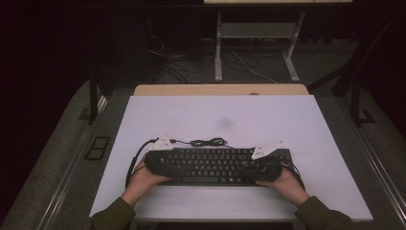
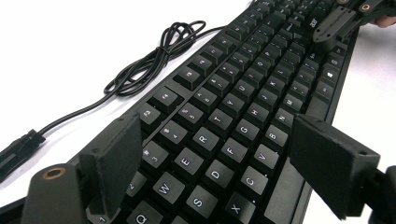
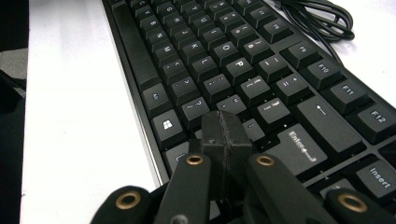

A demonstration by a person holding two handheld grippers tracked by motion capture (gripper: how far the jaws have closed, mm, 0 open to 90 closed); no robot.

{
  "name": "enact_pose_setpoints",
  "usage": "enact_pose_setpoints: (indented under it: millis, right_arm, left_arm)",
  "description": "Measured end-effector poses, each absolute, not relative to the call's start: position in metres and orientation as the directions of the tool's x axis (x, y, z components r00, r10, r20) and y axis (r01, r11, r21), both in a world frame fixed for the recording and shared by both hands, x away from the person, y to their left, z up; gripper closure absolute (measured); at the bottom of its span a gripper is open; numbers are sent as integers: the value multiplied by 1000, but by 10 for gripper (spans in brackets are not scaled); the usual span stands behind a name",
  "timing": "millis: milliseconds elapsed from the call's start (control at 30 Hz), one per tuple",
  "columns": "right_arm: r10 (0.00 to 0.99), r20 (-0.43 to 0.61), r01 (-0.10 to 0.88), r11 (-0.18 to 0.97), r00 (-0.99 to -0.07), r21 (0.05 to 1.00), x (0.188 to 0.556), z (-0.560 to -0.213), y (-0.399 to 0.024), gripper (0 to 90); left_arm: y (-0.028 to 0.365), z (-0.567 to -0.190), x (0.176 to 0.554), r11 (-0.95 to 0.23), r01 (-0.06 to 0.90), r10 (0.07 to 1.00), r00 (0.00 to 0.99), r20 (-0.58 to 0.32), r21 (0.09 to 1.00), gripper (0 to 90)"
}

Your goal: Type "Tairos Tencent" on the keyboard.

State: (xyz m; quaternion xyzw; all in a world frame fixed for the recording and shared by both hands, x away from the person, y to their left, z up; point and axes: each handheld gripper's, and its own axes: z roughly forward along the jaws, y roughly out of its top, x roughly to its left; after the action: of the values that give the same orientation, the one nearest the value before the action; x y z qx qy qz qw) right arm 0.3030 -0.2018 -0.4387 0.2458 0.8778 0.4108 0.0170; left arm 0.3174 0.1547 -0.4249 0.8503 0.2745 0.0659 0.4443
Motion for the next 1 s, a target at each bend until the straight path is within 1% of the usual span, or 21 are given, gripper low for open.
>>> enact_pose_setpoints:
  millis: [167, 300, 467, 533, 667, 800, 1000]
  right_arm:
    - [448, 172, 414, 524, -877, 745, 305, -435, -204, 867]
    - [451, 185, 418, 499, -873, 759, 307, -432, -205, 810]
    - [450, 202, 423, 468, -870, 776, 310, -428, -205, 652]
    - [453, 212, 429, 455, -866, 780, 311, -427, -203, 573]
    - [465, 213, 432, 436, -859, 789, 314, -426, -200, 455]
    - [481, 223, 441, 409, -848, 799, 319, -424, -198, 366]
    - [486, 227, 438, 380, -844, 815, 325, -420, -193, 297]
  left_arm:
    - [156, -425, 317, -452, 406, 520, 843, -135, 794, 169]
    - [157, -425, 317, -447, 406, 521, 842, -136, 797, 169]
    - [157, -426, 317, -451, 405, 518, 845, -136, 795, 169]
    - [157, -426, 317, -455, 402, 516, 846, -132, 795, 169]
    - [157, -426, 316, -450, 404, 517, 845, -136, 796, 169]
    - [157, -426, 316, -449, 406, 518, 844, -139, 796, 170]
    - [158, -424, 316, -446, 407, 520, 843, -140, 797, 193]
